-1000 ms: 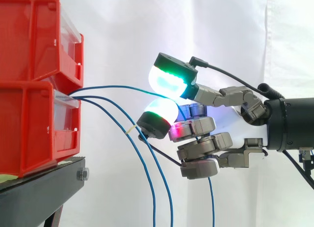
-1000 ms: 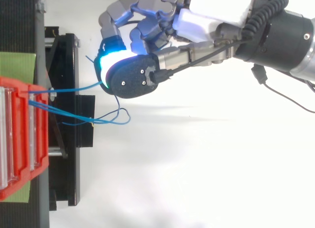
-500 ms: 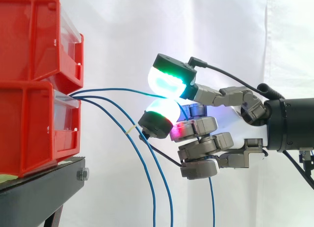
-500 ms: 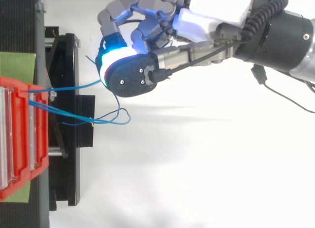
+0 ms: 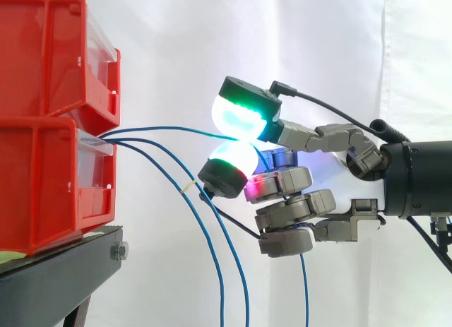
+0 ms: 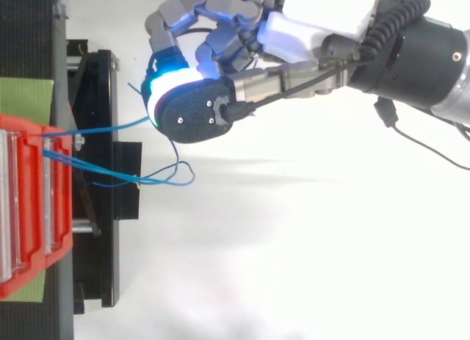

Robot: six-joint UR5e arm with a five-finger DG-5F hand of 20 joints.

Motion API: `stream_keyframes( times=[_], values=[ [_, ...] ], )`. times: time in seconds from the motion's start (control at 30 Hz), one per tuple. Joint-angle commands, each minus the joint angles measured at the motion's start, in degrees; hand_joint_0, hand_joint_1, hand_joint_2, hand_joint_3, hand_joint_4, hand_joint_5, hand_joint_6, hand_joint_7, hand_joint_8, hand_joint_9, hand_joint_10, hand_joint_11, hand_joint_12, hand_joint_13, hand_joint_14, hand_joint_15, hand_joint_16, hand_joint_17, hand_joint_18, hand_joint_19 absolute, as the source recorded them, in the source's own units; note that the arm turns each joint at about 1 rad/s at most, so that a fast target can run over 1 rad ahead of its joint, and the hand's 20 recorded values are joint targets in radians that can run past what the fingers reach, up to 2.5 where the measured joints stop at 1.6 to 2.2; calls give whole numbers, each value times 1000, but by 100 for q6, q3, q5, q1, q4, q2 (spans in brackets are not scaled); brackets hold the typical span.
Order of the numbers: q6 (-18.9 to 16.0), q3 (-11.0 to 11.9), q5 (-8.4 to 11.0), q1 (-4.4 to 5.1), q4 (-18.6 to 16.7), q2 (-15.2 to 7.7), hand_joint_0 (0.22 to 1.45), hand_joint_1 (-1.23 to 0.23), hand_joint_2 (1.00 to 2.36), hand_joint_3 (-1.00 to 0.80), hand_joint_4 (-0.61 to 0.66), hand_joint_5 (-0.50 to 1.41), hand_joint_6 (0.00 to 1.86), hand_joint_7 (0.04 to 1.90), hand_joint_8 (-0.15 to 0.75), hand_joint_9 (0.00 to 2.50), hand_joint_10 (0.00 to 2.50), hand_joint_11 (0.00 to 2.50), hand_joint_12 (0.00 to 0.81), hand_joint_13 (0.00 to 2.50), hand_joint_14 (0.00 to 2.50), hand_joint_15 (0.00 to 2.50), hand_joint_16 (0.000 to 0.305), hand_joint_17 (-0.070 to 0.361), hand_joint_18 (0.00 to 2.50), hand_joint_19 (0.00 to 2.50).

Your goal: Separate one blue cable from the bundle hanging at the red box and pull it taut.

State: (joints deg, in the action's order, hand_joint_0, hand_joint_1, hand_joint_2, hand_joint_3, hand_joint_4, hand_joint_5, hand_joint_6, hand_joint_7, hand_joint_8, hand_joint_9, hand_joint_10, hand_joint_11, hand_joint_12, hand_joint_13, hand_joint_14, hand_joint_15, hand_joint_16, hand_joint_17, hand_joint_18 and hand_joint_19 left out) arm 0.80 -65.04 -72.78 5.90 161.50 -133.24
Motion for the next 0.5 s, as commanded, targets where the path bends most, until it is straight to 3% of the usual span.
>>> stream_keyframes(
  times=[0.0, 0.47],
  values=[
    [-1, 0, 53, 17, -4, 0, 836, -758, 1018, -305, -109, -208, 970, 1634, 207, 941, 1017, 1767, 277, 975, 2342, 1176, 29, 65, 1018, 1552],
    [17, -9, 71, 17, 13, 0, 832, -746, 1019, -291, -57, -213, 979, 1612, 216, 929, 1049, 1737, 286, 974, 2355, 1159, 29, 64, 1017, 1572]
  ],
)
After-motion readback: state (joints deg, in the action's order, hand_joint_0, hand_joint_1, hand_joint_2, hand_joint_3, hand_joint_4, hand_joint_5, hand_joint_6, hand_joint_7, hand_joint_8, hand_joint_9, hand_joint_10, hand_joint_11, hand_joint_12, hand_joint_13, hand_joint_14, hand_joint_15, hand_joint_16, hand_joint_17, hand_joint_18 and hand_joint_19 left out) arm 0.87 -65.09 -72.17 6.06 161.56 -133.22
